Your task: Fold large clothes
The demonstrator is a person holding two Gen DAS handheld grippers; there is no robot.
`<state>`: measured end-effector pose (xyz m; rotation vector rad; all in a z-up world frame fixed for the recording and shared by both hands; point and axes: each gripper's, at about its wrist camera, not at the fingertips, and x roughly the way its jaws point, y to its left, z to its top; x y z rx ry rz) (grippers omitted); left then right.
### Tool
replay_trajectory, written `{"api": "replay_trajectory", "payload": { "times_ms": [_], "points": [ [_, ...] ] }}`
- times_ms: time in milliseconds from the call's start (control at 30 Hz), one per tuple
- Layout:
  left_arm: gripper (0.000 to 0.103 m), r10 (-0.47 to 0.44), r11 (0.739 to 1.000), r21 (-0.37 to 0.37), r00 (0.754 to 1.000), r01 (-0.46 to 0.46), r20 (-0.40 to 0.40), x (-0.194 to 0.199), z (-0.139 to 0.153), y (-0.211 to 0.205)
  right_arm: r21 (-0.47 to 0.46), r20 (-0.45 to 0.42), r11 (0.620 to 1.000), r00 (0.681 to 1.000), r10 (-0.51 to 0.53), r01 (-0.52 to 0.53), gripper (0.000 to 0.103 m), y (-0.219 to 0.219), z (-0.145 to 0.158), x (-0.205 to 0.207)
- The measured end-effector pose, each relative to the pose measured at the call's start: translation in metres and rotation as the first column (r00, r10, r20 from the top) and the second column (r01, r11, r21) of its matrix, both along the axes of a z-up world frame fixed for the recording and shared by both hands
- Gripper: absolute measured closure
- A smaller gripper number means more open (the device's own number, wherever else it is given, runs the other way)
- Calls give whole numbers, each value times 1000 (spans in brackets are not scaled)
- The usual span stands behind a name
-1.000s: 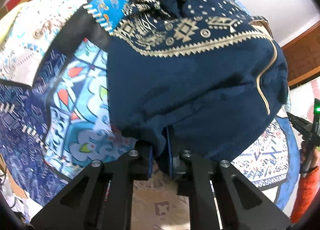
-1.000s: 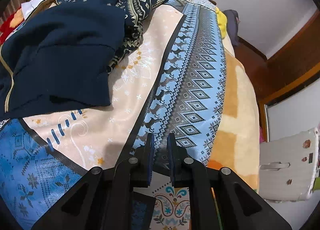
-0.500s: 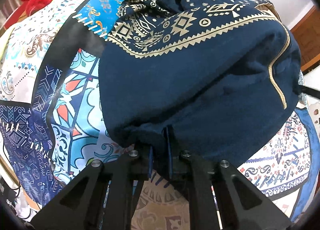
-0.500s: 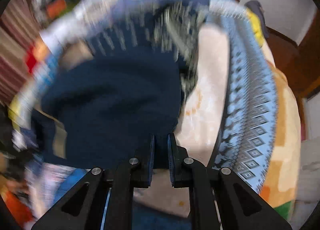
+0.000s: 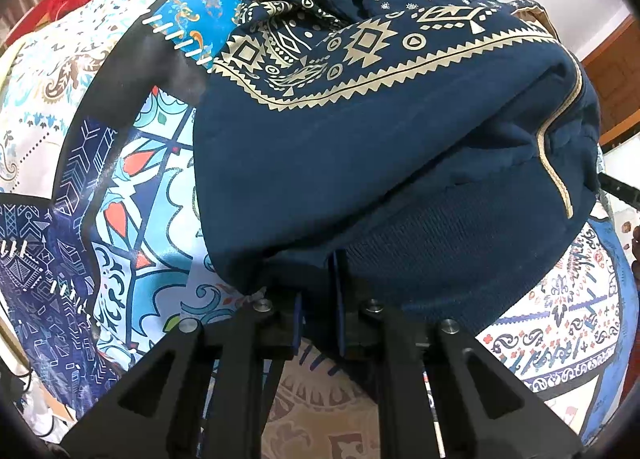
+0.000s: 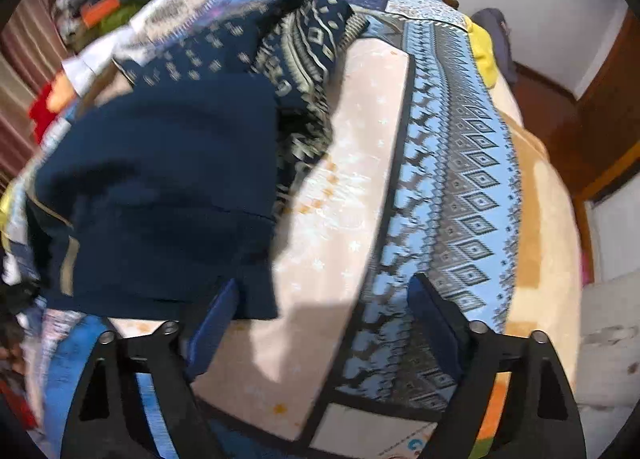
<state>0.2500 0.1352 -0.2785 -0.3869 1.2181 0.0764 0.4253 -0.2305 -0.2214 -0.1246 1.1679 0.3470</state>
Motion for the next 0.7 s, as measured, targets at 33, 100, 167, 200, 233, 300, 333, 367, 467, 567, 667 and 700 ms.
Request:
{"api": "replay_trajectory", "payload": {
  "times_ms": [33,100,167,200,233,300,333,367,467,567,667,700],
  "points": [
    [92,0,1000,-4,1000,0,-2,0,-1,0,50,-8,999,1000,4,-3,20,0,3,0],
    [92,4,1000,-17,1000,-4,-6,-1,1,3,139,-41,990,999,22,-16,20,10,2,5],
    [91,23,998,-55,1000,-23,-11,-2,0,8,176,-71,984,997,30,-17,24,21,-4,12],
    [89,38,996,-74,999,-39,-18,-1,-3,13,181,-92,983,995,24,-7,26,28,-11,17],
    [89,54,994,-95,998,-56,-25,-1,-5,16,162,-93,987,996,13,3,26,35,-16,19],
    [89,80,985,-147,996,-84,-33,-1,-9,24,145,-68,989,998,4,6,37,47,-15,14],
    [89,89,981,-169,995,-94,-35,-2,-10,27,160,-65,987,998,9,2,42,50,-14,13],
    [89,93,977,-189,995,-99,-37,-2,-12,30,171,-64,985,998,11,0,47,51,-13,14],
    [91,71,974,-214,997,-73,-14,-7,-10,35,174,-59,985,998,7,3,73,51,-13,14],
    [93,47,987,-155,998,-42,31,-18,7,36,202,-36,979,999,-26,33,90,34,5,-8],
    [94,43,991,-130,996,-32,81,-25,31,42,294,-19,955,999,-41,44,94,23,18,-24],
    [94,44,992,-123,994,-32,98,-26,43,40,311,-3,950,999,-40,39,95,20,25,-31]
  ]
}}
